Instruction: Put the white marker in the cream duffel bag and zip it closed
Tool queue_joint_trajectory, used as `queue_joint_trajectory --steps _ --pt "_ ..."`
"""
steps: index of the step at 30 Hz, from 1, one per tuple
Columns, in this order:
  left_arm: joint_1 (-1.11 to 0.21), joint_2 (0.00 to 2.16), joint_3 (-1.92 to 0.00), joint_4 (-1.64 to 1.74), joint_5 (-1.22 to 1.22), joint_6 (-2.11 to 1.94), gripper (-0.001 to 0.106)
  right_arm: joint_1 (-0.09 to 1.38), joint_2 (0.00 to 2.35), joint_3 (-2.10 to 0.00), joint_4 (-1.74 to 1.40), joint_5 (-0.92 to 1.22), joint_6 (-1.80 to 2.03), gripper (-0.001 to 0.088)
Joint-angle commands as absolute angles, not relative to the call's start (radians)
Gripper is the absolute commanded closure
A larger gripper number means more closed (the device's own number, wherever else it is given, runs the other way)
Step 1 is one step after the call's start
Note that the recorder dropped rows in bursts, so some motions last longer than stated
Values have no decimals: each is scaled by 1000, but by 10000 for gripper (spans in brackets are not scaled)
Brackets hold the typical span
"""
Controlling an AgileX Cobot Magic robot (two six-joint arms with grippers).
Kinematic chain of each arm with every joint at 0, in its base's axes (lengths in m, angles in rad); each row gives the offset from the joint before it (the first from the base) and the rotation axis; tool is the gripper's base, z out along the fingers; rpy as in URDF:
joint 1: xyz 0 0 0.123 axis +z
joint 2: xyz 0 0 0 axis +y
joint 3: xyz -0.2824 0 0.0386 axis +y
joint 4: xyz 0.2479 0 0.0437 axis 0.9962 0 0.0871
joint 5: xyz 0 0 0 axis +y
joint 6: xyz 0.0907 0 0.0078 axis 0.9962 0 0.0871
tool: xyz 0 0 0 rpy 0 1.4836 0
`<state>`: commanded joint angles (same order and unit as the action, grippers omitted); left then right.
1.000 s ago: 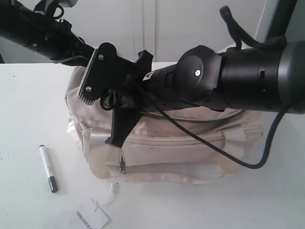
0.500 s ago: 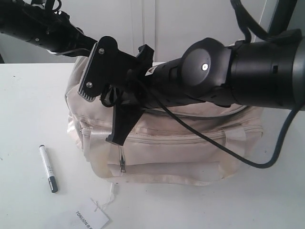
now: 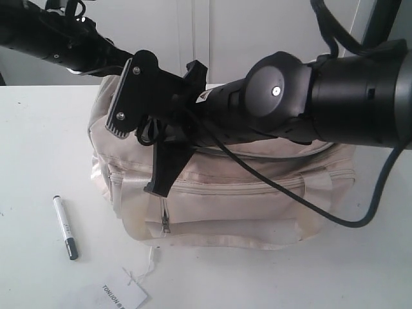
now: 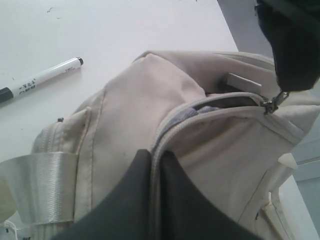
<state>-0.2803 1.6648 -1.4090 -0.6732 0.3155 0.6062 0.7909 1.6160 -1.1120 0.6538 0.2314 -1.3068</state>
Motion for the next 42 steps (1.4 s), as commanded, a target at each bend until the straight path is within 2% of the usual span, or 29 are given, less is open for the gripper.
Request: queue_joint_trajectory --steps 9,11,14,16,19,20,21,24,27,31,42 --pt "-280 1665 -1409 -673 316 606 1053 791 1616 -1112 654 228 -1304 847" --pt "-280 1665 -1409 -673 318 606 1053 791 1616 -1112 654 228 -1304 739" --pt "-280 1665 -1409 -673 329 606 1053 791 1616 -1112 654 228 -1304 525" --pt "-280 1665 -1409 -673 334 606 1053 791 1612 -1116 656 214 -1250 453" --pt "-280 1665 -1409 -670 334 606 1034 789 1586 -1116 656 197 -1138 452" --pt "-280 1665 -1409 -670 334 606 988 787 1577 -1116 656 199 -1115 452" --pt "-280 1665 -1409 -669 334 606 932 787 1567 -1116 656 199 -1095 452" --pt "-280 1665 -1409 -667 334 606 604 779 1515 -1116 654 233 -1033 452" --pt "-280 1665 -1409 -667 340 606 493 756 1483 -1116 654 292 -980 452" --pt "-280 1663 -1409 -644 375 606 447 721 1445 -1116 638 387 -936 453" --pt "-280 1627 -1409 -583 512 606 447 686 1395 -1116 403 575 -748 453"
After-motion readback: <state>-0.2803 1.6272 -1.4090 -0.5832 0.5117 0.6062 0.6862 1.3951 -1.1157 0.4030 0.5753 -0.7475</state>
